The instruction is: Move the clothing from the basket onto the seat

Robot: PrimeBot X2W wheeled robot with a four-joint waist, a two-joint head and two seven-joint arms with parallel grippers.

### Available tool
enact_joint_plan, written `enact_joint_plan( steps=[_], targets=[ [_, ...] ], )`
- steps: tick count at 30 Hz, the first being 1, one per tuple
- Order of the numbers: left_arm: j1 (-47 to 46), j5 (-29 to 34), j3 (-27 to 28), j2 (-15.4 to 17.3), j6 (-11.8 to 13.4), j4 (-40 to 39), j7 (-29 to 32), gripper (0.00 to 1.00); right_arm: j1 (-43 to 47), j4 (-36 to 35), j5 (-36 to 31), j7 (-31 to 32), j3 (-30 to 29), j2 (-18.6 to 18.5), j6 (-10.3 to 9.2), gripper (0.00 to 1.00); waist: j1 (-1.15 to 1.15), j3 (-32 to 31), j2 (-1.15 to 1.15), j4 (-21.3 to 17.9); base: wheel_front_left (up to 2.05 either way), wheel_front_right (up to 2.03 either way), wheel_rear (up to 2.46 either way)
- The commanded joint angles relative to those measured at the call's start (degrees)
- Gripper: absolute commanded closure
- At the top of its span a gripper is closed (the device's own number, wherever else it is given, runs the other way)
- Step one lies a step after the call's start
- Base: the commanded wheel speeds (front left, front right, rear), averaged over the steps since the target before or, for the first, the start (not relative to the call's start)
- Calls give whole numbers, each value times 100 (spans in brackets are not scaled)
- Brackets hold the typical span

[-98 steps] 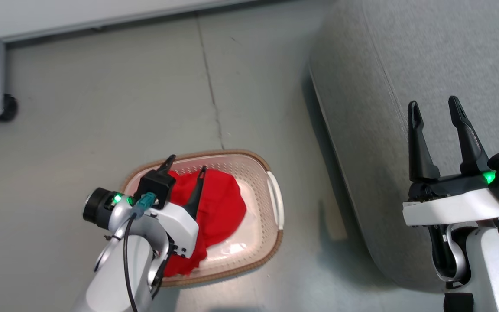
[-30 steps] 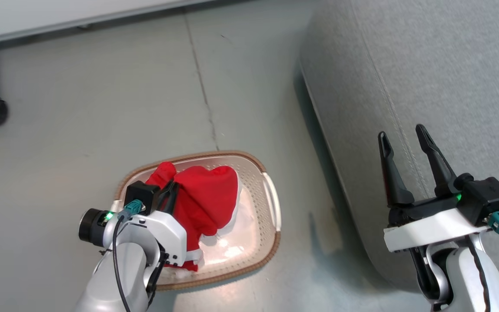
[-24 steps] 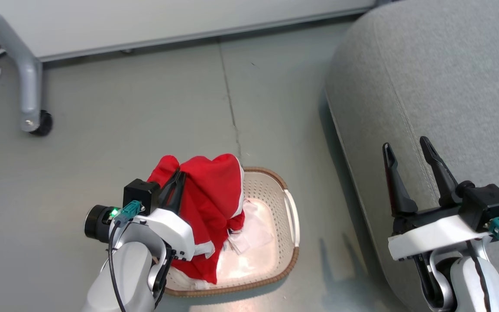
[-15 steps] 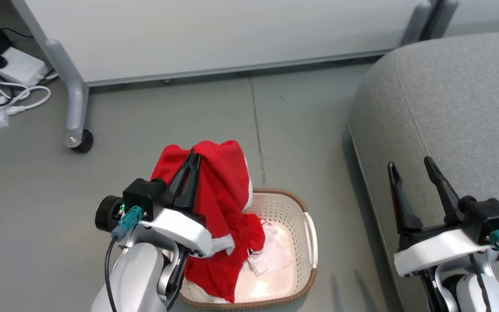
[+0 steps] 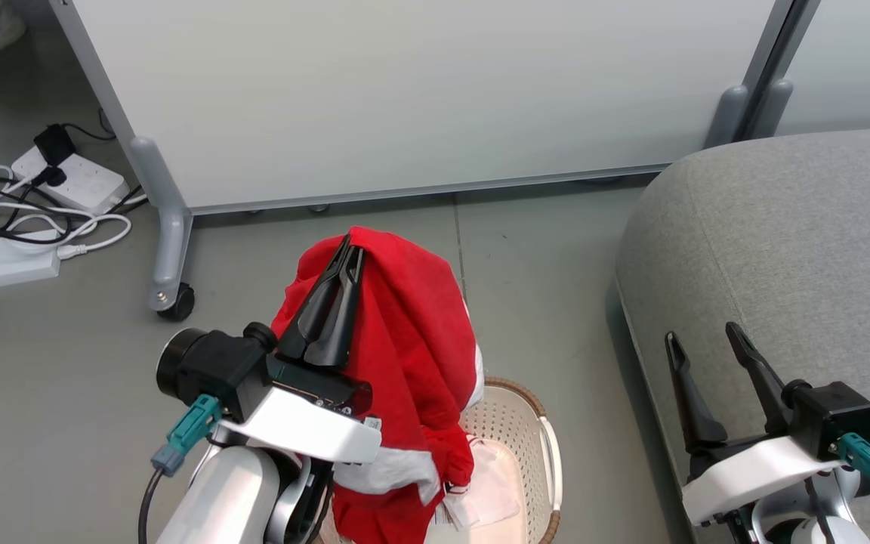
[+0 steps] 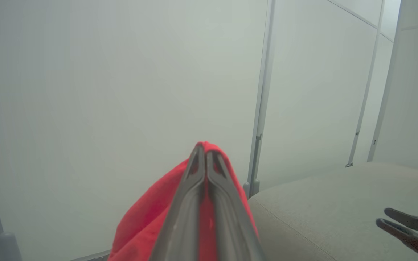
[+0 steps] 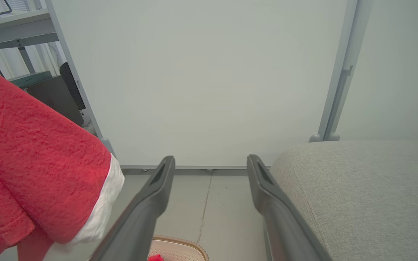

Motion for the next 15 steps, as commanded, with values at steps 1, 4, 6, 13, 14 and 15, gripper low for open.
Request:
enact_joint_plan(
  steps=[1,4,6,13,14,15],
  targets=[
    [90,27,-9,66,45,-148,28,100,76,-41,40,31,-5,-35,1,0,0,-79,0,-40,0,0,0],
    [221,51,-33,118,87,-366,118,100,145,-46,48,50,15,-35,1,0,0,-149,0,-76,0,0,0],
    [300,48,-47,138,119,-481,163,100,171,-44,67,82,27,-35,1,0,0,-213,0,-95,0,0,0],
    [424,20,-82,203,168,-647,241,100,231,-54,100,101,81,-34,1,0,0,-287,0,-139,0,0,0],
    [424,20,-82,203,168,-647,241,100,231,-54,100,101,81,-34,1,0,0,-287,0,-139,0,0,0],
    [434,21,-86,211,174,-653,241,100,230,-59,105,102,92,-34,1,0,0,-291,0,-143,0,0,0]
  ],
)
